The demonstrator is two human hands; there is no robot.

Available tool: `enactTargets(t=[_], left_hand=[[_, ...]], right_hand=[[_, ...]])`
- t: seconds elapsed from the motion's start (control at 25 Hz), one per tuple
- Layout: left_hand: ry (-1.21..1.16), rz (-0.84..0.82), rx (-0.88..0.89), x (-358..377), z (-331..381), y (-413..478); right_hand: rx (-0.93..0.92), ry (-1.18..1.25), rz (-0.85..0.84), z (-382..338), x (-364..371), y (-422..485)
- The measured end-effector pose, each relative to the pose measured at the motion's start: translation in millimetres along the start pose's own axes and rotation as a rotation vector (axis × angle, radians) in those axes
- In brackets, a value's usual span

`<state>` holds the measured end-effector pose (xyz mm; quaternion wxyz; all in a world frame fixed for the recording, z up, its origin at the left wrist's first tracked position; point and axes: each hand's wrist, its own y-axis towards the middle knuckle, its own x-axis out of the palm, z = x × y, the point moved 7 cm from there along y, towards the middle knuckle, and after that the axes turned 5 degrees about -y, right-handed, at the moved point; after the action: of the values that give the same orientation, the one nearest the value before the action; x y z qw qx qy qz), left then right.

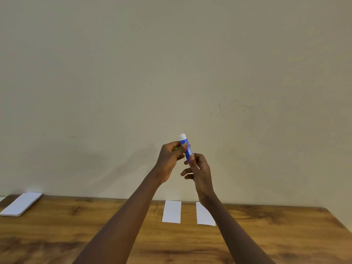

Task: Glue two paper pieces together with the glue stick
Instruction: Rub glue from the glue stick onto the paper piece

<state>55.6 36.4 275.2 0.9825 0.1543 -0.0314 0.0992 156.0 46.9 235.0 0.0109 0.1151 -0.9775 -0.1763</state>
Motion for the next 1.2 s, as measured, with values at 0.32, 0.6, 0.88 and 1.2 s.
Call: enactTargets(t=[0.32, 0.6, 0.88, 1.2], left_hand=[[0.011, 0.000, 0.028, -3.1, 3.5, 2.2], [-0.011, -0.002, 0.039, -4.8, -0.3, -0.3], [-0.011, -0.042, 0.022, 4.7, -2.4, -1.0], [-0.045, -0.094, -0.003, 9.7, -7.6, -2.1]], right_hand=[[-0.024, -0.026, -0.011, -4.4, 4.8, -1.0], [-0.120, -0.221, 0.126, -10.0, -11.2, 2.8], [-0.083, -0.214, 0.051, -6.1, -4.4, -4.1], [0.061, 0.015, -0.081, 1.6, -1.4, -7.3]])
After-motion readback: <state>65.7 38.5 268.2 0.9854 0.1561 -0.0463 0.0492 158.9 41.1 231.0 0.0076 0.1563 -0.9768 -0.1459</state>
